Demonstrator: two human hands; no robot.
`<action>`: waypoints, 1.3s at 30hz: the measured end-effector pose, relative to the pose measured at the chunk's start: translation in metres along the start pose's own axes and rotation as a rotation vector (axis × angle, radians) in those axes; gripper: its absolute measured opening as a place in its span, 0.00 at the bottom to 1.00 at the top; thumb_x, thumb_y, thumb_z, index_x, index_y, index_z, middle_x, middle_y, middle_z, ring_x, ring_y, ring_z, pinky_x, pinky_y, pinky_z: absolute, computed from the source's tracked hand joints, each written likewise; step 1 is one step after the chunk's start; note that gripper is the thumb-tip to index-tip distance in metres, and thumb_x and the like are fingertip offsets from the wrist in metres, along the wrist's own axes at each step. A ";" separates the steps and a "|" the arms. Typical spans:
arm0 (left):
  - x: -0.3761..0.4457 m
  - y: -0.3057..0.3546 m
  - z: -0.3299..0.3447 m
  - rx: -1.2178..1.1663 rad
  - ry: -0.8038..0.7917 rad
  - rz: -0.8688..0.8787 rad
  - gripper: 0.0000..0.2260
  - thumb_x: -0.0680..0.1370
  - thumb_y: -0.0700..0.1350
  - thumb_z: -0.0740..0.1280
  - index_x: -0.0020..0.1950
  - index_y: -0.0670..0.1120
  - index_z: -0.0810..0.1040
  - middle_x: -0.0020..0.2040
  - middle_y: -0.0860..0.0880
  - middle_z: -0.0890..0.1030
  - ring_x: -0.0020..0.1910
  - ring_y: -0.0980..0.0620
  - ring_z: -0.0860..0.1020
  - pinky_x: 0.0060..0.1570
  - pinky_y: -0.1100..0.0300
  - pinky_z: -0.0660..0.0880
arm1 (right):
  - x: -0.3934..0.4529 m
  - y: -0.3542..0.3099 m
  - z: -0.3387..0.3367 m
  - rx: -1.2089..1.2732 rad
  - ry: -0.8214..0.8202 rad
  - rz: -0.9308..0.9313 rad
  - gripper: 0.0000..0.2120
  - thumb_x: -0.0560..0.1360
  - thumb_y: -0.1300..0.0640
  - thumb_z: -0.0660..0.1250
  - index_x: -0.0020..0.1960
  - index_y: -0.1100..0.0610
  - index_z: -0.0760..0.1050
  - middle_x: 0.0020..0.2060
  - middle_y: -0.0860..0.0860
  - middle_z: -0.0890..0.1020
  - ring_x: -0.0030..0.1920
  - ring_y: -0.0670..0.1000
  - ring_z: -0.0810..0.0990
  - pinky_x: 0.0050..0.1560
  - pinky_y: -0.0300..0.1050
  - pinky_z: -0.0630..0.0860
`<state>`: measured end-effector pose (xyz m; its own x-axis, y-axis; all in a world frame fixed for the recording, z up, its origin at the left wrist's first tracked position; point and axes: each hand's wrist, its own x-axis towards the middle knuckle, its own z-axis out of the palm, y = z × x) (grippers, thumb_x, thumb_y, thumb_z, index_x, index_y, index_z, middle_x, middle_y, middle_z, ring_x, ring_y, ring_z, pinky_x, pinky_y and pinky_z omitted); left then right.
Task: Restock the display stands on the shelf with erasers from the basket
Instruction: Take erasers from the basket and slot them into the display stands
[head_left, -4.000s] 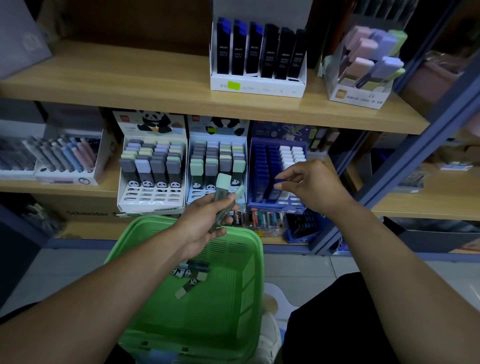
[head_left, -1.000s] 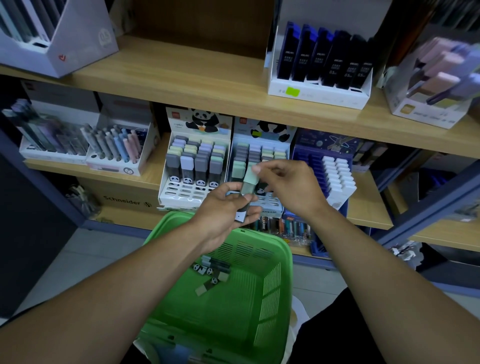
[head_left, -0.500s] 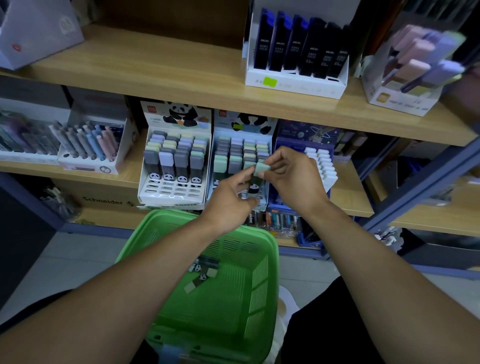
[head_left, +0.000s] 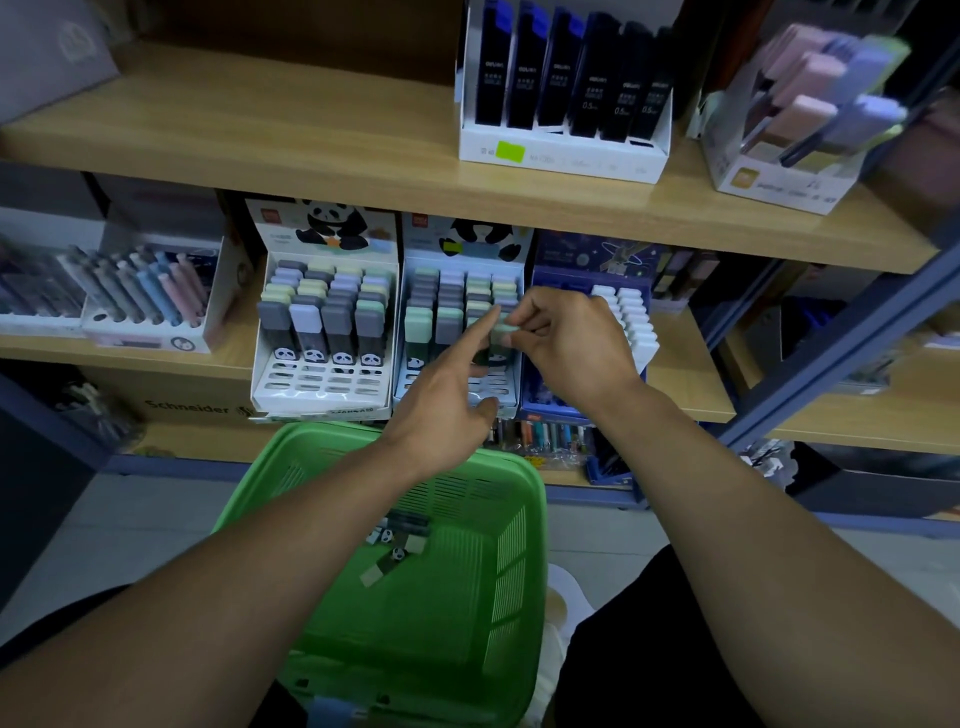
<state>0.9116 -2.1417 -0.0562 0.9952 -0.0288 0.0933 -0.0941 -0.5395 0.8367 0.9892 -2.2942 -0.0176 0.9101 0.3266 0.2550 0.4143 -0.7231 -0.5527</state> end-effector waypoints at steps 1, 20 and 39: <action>0.000 -0.001 0.000 0.007 0.001 0.008 0.41 0.78 0.39 0.69 0.78 0.69 0.50 0.75 0.55 0.67 0.66 0.60 0.73 0.45 0.52 0.83 | 0.000 0.001 -0.001 -0.002 -0.012 -0.002 0.06 0.74 0.55 0.75 0.44 0.46 0.78 0.39 0.42 0.82 0.45 0.48 0.81 0.47 0.52 0.81; 0.020 0.004 0.010 0.415 0.094 -0.003 0.38 0.76 0.41 0.70 0.81 0.57 0.55 0.65 0.50 0.73 0.57 0.48 0.76 0.47 0.53 0.78 | 0.011 -0.003 0.001 -0.161 0.020 0.128 0.03 0.76 0.52 0.72 0.47 0.47 0.85 0.44 0.46 0.86 0.47 0.50 0.82 0.43 0.46 0.78; 0.018 0.002 0.011 0.402 -0.017 -0.021 0.41 0.77 0.45 0.70 0.81 0.58 0.47 0.69 0.47 0.70 0.68 0.45 0.71 0.57 0.51 0.76 | 0.007 0.008 -0.004 0.003 0.026 0.089 0.06 0.78 0.56 0.70 0.53 0.52 0.85 0.45 0.46 0.86 0.41 0.40 0.79 0.42 0.30 0.76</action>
<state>0.9296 -2.1525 -0.0586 0.9974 -0.0260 0.0665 -0.0589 -0.8260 0.5605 0.9991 -2.2995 -0.0172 0.9429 0.2455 0.2251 0.3320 -0.7467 -0.5763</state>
